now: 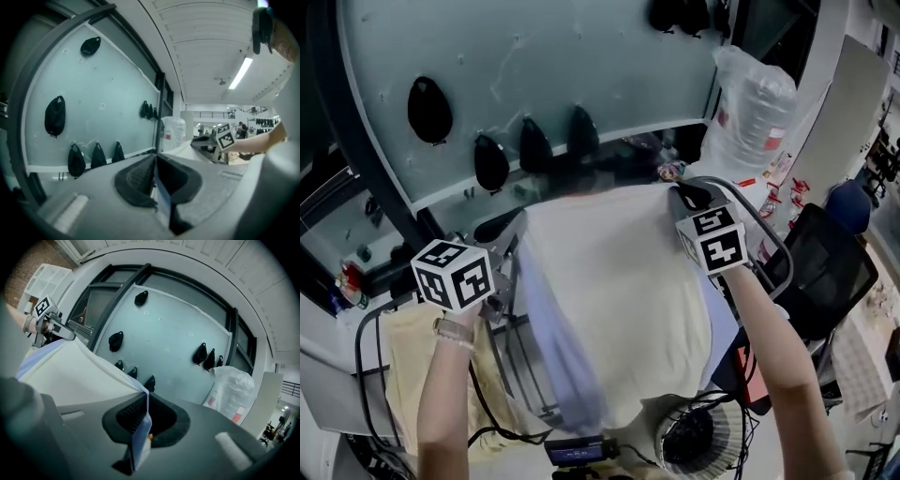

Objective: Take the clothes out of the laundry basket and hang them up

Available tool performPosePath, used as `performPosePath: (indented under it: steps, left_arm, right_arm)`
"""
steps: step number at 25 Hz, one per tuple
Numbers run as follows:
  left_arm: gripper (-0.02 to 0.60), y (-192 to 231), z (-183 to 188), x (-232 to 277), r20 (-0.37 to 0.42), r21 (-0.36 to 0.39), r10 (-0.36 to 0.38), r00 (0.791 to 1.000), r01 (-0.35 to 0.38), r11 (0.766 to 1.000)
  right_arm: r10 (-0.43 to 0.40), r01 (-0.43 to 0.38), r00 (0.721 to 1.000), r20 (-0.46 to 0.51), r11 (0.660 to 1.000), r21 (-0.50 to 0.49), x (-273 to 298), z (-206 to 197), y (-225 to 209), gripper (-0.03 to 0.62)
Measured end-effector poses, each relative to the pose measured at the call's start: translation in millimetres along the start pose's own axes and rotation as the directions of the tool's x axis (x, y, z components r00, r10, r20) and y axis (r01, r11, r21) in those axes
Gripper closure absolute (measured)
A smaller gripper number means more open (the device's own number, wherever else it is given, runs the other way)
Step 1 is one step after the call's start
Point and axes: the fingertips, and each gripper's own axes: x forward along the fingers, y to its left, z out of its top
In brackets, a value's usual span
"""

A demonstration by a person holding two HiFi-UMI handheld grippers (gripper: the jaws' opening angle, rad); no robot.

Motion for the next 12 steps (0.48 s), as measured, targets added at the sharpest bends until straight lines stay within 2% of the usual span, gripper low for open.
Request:
performPosePath:
  steps: [4,7,12]
  left_arm:
    - [0.572,41,-15,8,0.007,-0.024,0.073,0.997,-0.072,0.997]
    - [0.572,70,-33,13,-0.017,-0.032,0.128,0.992,-0.128,0.991]
    - [0.571,104,-90,28,-0.147,-0.044,0.170,0.975,-0.178,0.983]
  right_arm:
    - [0.019,-0.020,1.000,-0.012,0.998,-0.053,56,10,10,0.582]
    - [0.047,-0.049,0.998,-0.031,0.996,-0.074,96,5,24,0.582]
    - [0.129,-0.146,0.979,-0.155,0.984,-0.104,145,-47,67,0.582]
